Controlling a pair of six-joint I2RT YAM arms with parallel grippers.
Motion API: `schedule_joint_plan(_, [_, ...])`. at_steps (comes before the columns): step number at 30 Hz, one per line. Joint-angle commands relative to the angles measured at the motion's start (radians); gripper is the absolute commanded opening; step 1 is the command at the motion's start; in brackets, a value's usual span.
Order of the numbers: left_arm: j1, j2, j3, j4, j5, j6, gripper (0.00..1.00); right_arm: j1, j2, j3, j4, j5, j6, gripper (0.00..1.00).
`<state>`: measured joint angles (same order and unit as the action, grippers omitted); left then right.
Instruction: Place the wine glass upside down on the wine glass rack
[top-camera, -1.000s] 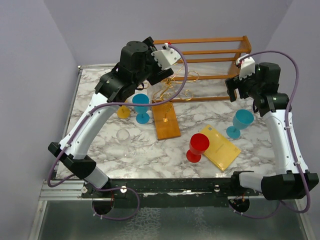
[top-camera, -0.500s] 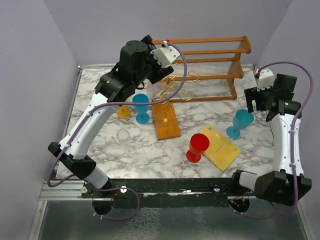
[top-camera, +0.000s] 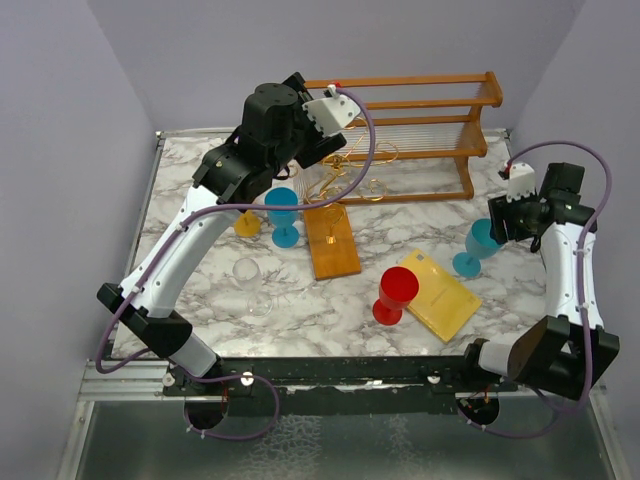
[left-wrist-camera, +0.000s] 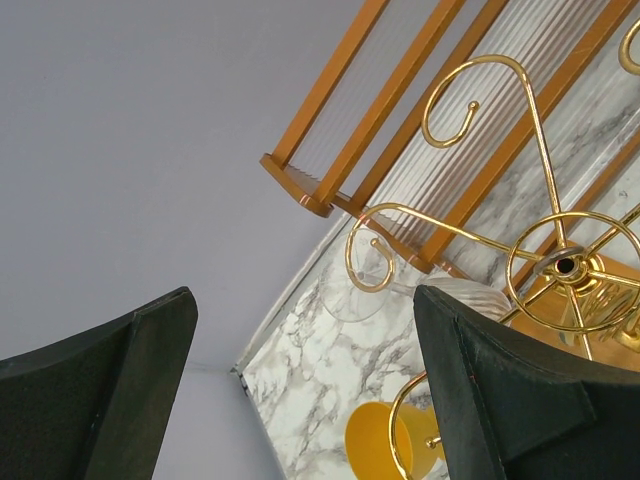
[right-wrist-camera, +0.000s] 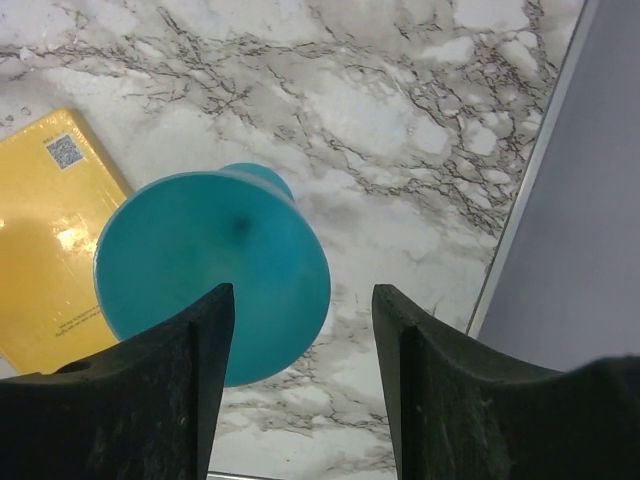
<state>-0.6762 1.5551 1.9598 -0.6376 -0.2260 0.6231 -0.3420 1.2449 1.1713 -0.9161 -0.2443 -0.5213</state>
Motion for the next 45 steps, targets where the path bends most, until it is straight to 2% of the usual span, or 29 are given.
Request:
schedule_joint_plan(1, [-0.005, -0.024, -0.004, 0.008, -0.024, 0.014, 0.93, -0.005, 0.024, -0.002, 0.015, -0.051, -0.011, 0.55])
schedule_joint_plan(13, [-0.005, -0.013, -0.008, 0.022, -0.028, 0.019, 0.93, -0.005, 0.076, -0.01, 0.031, -0.076, -0.023, 0.38])
schedule_joint_plan(21, [-0.005, -0.012, -0.001, 0.038, -0.052, 0.013, 0.93, -0.005, 0.097, 0.024, 0.014, -0.087, -0.034, 0.19])
schedule_joint_plan(26, [-0.005, -0.012, 0.003, 0.054, -0.068, -0.023, 0.94, -0.005, 0.121, 0.096, -0.014, -0.121, -0.057, 0.02])
schedule_joint_plan(31, [-0.005, -0.017, 0.006, 0.066, -0.061, -0.071, 0.99, -0.005, 0.161, 0.247, -0.079, -0.18, -0.08, 0.01])
schedule_joint_plan(35, [-0.005, -0.017, 0.018, 0.077, -0.05, -0.113, 0.99, -0.005, 0.205, 0.445, -0.12, -0.216, -0.039, 0.01])
schedule_joint_plan(42, [0.0, 0.009, 0.096, 0.078, -0.009, -0.261, 0.99, -0.002, 0.273, 0.79, -0.065, -0.296, 0.148, 0.01])
schedule_joint_plan(45, [0.029, 0.014, 0.116, 0.078, 0.057, -0.351, 0.99, 0.01, 0.267, 0.839, 0.025, -0.344, 0.258, 0.01])
